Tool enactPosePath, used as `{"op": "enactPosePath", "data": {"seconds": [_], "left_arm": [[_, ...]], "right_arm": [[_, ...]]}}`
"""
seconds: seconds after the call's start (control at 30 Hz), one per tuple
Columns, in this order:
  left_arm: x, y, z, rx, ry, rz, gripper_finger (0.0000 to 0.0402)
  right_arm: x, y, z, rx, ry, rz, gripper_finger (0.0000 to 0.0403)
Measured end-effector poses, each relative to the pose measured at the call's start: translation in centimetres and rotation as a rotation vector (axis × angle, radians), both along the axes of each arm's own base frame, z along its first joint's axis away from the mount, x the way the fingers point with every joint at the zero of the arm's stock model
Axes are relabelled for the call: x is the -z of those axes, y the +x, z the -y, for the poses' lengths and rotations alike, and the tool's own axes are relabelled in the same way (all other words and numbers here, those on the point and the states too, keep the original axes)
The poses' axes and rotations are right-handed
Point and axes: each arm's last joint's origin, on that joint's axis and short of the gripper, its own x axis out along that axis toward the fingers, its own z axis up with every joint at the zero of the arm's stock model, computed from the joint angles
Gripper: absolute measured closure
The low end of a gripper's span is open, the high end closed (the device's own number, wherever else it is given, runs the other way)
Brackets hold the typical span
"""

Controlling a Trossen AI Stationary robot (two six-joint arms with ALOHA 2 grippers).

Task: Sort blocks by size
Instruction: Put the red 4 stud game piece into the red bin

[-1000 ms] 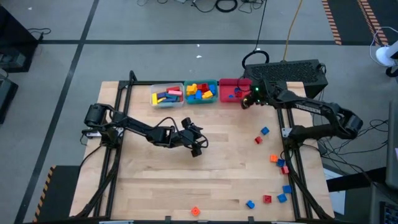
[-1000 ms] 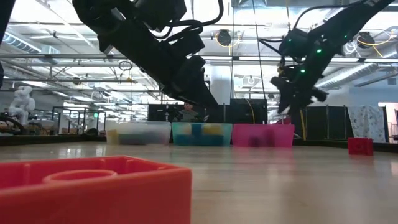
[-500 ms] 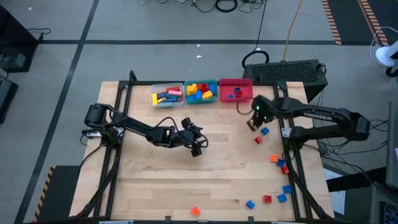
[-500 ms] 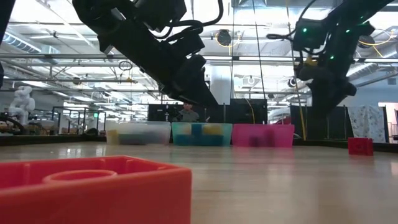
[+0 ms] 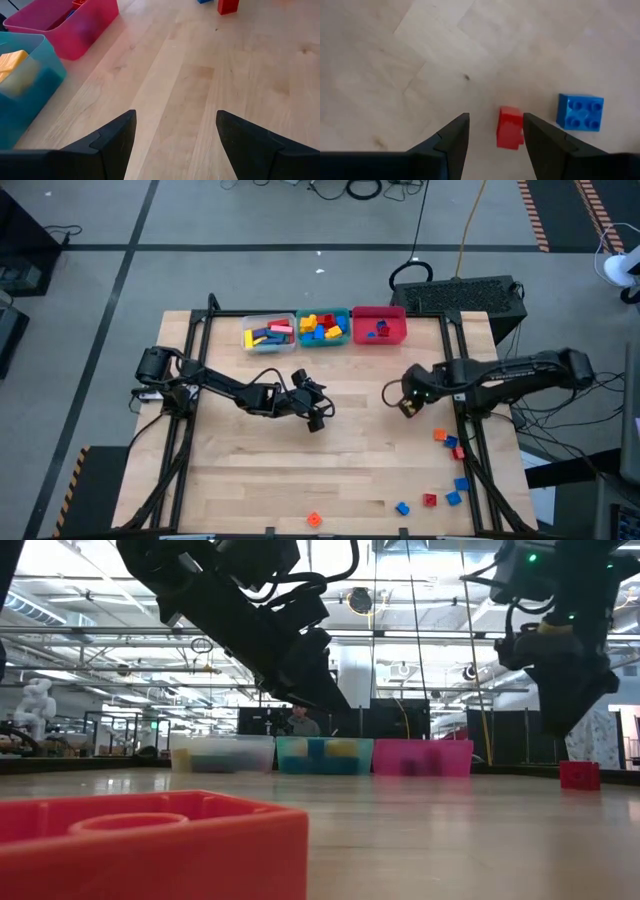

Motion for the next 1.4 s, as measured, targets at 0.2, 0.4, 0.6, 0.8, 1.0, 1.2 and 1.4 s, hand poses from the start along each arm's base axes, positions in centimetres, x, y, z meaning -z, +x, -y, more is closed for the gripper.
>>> {"op": "enactPosePath", "data": {"seconds": [0.2, 0.4, 0.6, 0.8, 1.0, 1.2, 1.4], "left_arm": [[0.1, -0.1, 0.0, -0.001, 0.0, -0.011, 0.0125], [0.1, -0.1, 0.0, 0.0, 0.0, -0.01, 0.0125], [0.1, -0.1, 0.0, 0.0, 0.0, -0.01, 0.0125], [0.1, -0.1, 0.0, 0.0, 0.0, -0.01, 0.0125], [0.1, -0.1, 0.0, 0.0, 0.0, -0.01, 0.0125], [0.1, -0.1, 0.0, 0.0, 0.0, -0.01, 0.0125], [0.1, -0.1, 0.0, 0.0, 0.0, -0.01, 0.0125]], "right_arm": [[0.5, 0.0, -1.3, 0.007, -0.058, -0.055, 0.0234], [1.4, 0.4, -1.9, 0.001, -0.069, -0.112, 0.0234], [2.6, 1.0, -2.3, 0.003, -0.076, -0.189, 0.0234], [3.6, 1.4, -2.3, 0.007, -0.083, -0.243, 0.0235], [4.3, 2.1, -2.4, -0.012, -0.077, -0.239, 0.0265], [4.6, 2.7, -2.6, -0.047, -0.059, -0.214, 0.0323], [4.3, 3.3, -2.4, -0.068, -0.057, -0.155, 0.0335]]}}
